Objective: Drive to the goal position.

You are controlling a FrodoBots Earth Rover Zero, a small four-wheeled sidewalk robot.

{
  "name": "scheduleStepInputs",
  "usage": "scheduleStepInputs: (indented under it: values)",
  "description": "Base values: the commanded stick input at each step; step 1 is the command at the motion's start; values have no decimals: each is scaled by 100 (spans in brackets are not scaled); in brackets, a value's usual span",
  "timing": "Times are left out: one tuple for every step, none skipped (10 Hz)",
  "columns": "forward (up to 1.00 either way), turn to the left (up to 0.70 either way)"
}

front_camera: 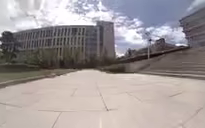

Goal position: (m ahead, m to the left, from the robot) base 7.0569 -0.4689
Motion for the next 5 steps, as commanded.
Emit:
scheduleStepInputs:
  values:
    - [100, 5]
    - [100, 5]
    - [100, 5]
    - [100, 5]
    - [100, 5]
